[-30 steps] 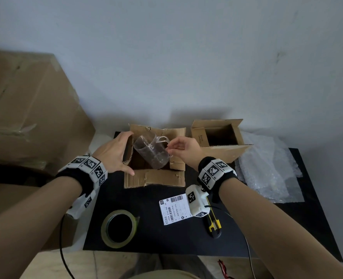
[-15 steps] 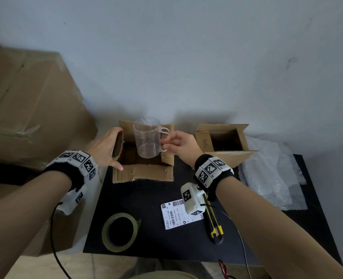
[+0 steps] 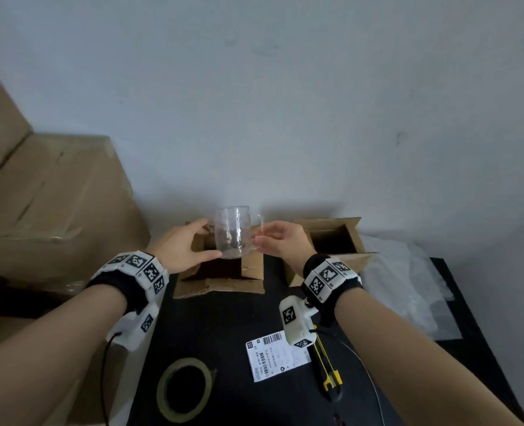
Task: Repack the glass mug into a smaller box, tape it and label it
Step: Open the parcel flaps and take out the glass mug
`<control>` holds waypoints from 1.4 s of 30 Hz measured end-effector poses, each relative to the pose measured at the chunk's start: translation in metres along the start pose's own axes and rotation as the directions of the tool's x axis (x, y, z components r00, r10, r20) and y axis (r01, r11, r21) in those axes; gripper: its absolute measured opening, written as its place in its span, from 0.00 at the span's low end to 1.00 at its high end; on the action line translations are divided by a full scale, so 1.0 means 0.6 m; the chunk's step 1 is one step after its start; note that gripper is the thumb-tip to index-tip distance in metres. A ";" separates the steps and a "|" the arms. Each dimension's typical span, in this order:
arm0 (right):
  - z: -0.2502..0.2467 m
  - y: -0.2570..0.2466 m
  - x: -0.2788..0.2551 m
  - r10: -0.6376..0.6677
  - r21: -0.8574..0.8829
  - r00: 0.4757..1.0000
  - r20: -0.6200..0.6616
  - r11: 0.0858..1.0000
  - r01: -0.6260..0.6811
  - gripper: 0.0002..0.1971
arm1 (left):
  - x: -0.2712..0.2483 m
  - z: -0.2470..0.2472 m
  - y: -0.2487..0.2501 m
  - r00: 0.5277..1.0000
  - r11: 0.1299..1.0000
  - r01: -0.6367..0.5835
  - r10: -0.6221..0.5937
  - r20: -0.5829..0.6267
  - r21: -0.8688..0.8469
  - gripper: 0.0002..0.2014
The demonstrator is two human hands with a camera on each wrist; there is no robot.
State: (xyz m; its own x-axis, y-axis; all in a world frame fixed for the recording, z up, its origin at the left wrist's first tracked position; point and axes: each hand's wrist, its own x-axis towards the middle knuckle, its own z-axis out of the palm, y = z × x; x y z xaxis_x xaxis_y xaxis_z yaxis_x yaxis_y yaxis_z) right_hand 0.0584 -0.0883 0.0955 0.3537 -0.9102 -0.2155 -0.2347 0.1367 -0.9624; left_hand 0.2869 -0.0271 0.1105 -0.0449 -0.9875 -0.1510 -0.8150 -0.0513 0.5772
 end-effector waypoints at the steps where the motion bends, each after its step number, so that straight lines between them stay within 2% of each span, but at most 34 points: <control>1: -0.003 -0.003 -0.005 0.002 0.025 1.000 -0.011 1.000 -0.002 0.16 | 0.002 -0.002 0.011 1.000 0.999 -0.008 0.007 -0.021 -0.047 0.35; 3: -0.011 -0.008 -0.015 0.008 0.060 1.000 -0.029 0.998 -0.006 0.17 | 0.006 -0.004 0.031 1.000 0.988 -0.014 0.010 -0.027 -0.155 0.33; 5: -0.019 -0.012 -0.028 0.015 0.095 0.999 -0.042 0.995 -0.011 0.17 | 0.011 0.001 0.045 1.000 0.968 -0.017 0.017 -0.005 -0.250 0.36; 7: -0.028 -0.012 -0.042 0.018 0.111 0.998 -0.063 0.994 -0.011 0.18 | 0.015 0.010 0.059 1.000 0.953 -0.016 0.019 0.009 -0.304 0.33; 9: -0.035 -0.008 -0.056 0.027 0.119 0.995 -0.095 0.993 -0.015 0.17 | 0.019 0.024 0.071 1.000 0.950 -0.006 0.012 0.017 -0.313 0.30; 13: -0.058 0.010 -0.088 0.075 0.161 0.984 -0.165 0.986 -0.048 0.20 | 0.028 0.061 0.087 0.998 0.934 -0.033 0.051 0.040 -0.356 0.35; 19: -0.109 0.021 -0.128 0.101 0.096 0.941 -0.325 0.993 -0.073 0.21 | 0.040 0.119 0.149 0.991 0.906 -0.094 0.124 0.046 -0.412 0.31; 23: -0.162 0.018 -0.129 0.113 0.109 0.923 -0.368 0.991 -0.077 0.21 | 0.060 0.142 0.189 0.987 0.887 -0.117 0.154 0.046 -0.447 0.31; 27: -0.219 0.009 -0.116 0.080 0.067 0.934 -0.348 0.996 -0.060 0.19 | 0.085 0.154 0.230 0.988 0.895 -0.120 0.149 0.033 -0.429 0.33; 33: -0.304 0.009 -0.079 0.015 -0.126 0.945 -0.326 0.990 -0.059 0.15 | 0.128 0.176 0.284 0.997 0.897 -0.068 0.073 -0.005 -0.437 0.31; 38: -0.354 0.031 -0.040 0.022 -0.112 0.964 -0.264 0.992 -0.053 0.14 | 0.153 0.188 0.320 0.999 0.913 -0.029 0.011 -0.048 -0.407 0.33; 40: -0.373 0.041 -0.027 0.035 -0.079 0.970 -0.241 0.995 -0.055 0.15 | 0.157 0.199 0.324 0.999 0.904 -0.023 0.008 -0.036 -0.426 0.29; 42: -0.390 0.051 -0.018 0.041 -0.074 0.979 -0.201 0.996 -0.057 0.16 | 0.161 0.213 0.313 0.998 0.927 -0.042 0.020 -0.063 -0.372 0.21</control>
State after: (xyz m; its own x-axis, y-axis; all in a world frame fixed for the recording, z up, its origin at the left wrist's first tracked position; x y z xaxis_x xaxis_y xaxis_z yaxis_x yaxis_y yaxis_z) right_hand -0.1646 -0.1658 0.1072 0.1541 -0.9639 -0.2174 -0.3207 0.1593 -0.9337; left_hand 0.0557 -0.1130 0.1014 -0.0252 -0.9957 -0.0888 -0.5388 -0.0613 0.8402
